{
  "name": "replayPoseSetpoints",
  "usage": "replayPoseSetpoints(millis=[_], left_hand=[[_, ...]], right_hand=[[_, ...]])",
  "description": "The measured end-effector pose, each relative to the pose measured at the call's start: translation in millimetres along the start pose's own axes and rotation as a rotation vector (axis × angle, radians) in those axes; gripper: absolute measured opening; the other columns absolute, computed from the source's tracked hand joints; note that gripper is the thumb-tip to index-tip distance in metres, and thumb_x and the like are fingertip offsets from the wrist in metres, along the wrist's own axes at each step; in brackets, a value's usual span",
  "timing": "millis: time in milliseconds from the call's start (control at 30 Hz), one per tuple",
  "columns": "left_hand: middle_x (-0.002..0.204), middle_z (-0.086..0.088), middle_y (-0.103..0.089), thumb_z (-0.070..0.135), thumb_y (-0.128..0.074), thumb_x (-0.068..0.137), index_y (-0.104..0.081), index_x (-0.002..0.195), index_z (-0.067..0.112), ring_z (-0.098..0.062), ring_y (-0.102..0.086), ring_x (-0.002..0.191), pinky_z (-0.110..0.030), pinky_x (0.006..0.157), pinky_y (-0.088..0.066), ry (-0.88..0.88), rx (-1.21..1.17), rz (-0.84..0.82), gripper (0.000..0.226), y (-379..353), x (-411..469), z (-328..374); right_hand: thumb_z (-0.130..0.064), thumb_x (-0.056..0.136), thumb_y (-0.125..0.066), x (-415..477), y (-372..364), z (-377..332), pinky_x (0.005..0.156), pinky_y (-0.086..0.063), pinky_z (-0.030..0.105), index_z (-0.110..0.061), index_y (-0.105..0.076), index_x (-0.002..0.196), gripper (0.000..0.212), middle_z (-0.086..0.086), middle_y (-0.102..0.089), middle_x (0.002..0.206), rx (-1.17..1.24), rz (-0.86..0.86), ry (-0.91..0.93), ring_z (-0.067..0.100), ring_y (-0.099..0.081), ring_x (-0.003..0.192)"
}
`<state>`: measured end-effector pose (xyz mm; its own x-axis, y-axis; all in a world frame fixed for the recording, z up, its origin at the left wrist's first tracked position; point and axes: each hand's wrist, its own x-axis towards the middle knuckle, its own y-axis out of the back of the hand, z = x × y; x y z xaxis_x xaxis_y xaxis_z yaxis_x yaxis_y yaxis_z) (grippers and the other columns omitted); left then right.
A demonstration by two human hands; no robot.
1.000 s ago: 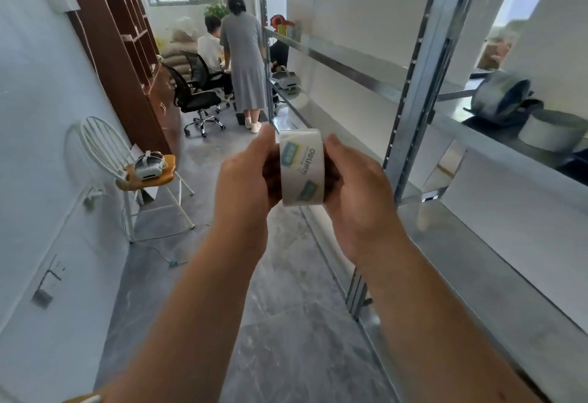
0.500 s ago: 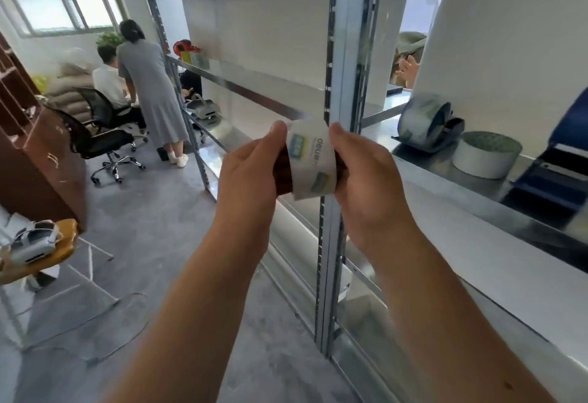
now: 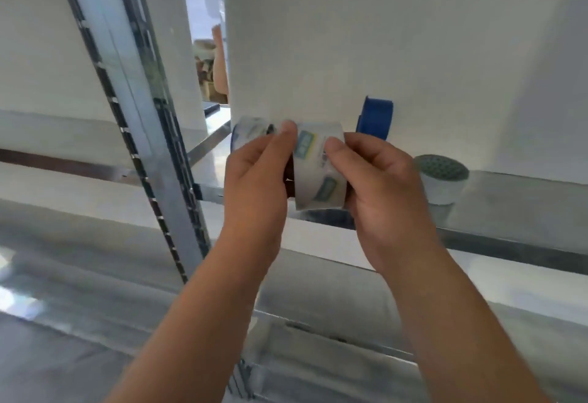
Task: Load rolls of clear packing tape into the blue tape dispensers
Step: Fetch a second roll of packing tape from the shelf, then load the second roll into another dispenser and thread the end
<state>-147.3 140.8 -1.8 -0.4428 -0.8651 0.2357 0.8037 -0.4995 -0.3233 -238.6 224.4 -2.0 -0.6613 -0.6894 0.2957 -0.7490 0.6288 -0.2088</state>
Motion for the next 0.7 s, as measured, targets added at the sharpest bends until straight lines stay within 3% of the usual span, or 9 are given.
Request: replayPoseSetpoints(millis=[100,167,267,367,500,567,700], left_hand=[[0.080,-0.007,-0.077,0.029,-0.061,0.104,-0.080,0.066,0.022,-0.029,-0.075,0.085,-0.045,0.081,-0.062,0.052,-0.034,-0.162,0.044,-19,13,-5],[0.086,-0.017,-0.078,0.030,-0.061,0.104,-0.081,0.071,0.018,-0.033,-0.075,0.085,-0.047,0.078,-0.062,0.047,-0.033,-0.248,0.040,-29,20,-7],[0.099,-0.030,-0.076,0.030,-0.062,0.104,-0.080,0.085,0.005,-0.045,-0.075,0.089,-0.058,0.082,-0.062,0.062,-0.022,-0.338,0.037,-43,30,-12],[0.101,-0.033,-0.074,0.027,-0.060,0.105,-0.078,0.094,-0.001,-0.045,-0.073,0.085,-0.052,0.076,-0.063,0.089,-0.009,-0.417,0.035,-54,36,-21],[0.092,-0.022,-0.080,0.022,-0.060,0.105,-0.080,0.089,0.009,-0.041,-0.077,0.082,-0.047,0.075,-0.067,0.116,0.002,-0.438,0.029,-62,44,-33],[0.086,-0.019,-0.079,0.018,-0.062,0.104,-0.080,0.089,0.008,-0.032,-0.073,0.074,-0.040,0.072,-0.066,0.104,0.016,-0.391,0.025,-67,49,-37],[0.070,0.010,-0.074,0.014,-0.067,0.098,-0.077,0.089,0.018,-0.007,-0.069,0.067,-0.028,0.071,-0.063,-0.004,0.106,-0.203,0.014,-75,62,-44]], right_hand=[[-0.024,0.097,-0.068,-2,12,-9,0.081,-0.065,0.052,-0.023,-0.081,0.080,0.022,0.008,-0.080,0.090,-0.040,0.149,0.073,0.030,-0.077,0.088],[-0.022,0.098,-0.067,-1,20,-12,0.072,-0.063,0.041,-0.023,-0.080,0.072,0.029,0.001,-0.078,0.080,-0.026,0.244,0.127,0.020,-0.074,0.078],[-0.021,0.098,-0.067,2,28,-12,0.070,-0.055,0.037,-0.022,-0.075,0.064,0.035,-0.001,-0.072,0.072,-0.009,0.353,0.179,0.018,-0.067,0.074],[-0.021,0.100,-0.064,7,35,-8,0.063,-0.055,0.029,-0.025,-0.073,0.062,0.039,-0.006,-0.072,0.069,-0.007,0.442,0.184,0.011,-0.067,0.069],[-0.023,0.099,-0.066,15,46,-2,0.064,-0.055,0.027,-0.024,-0.075,0.068,0.032,-0.006,-0.074,0.074,-0.015,0.536,0.179,0.010,-0.068,0.072],[-0.023,0.099,-0.065,20,54,-1,0.064,-0.053,0.025,-0.022,-0.074,0.073,0.027,-0.008,-0.072,0.073,0.006,0.562,0.166,0.008,-0.066,0.072],[-0.023,0.100,-0.064,34,66,0,0.063,-0.053,0.020,-0.024,-0.073,0.079,0.023,-0.012,-0.073,0.077,0.065,0.606,0.158,0.004,-0.068,0.075]])
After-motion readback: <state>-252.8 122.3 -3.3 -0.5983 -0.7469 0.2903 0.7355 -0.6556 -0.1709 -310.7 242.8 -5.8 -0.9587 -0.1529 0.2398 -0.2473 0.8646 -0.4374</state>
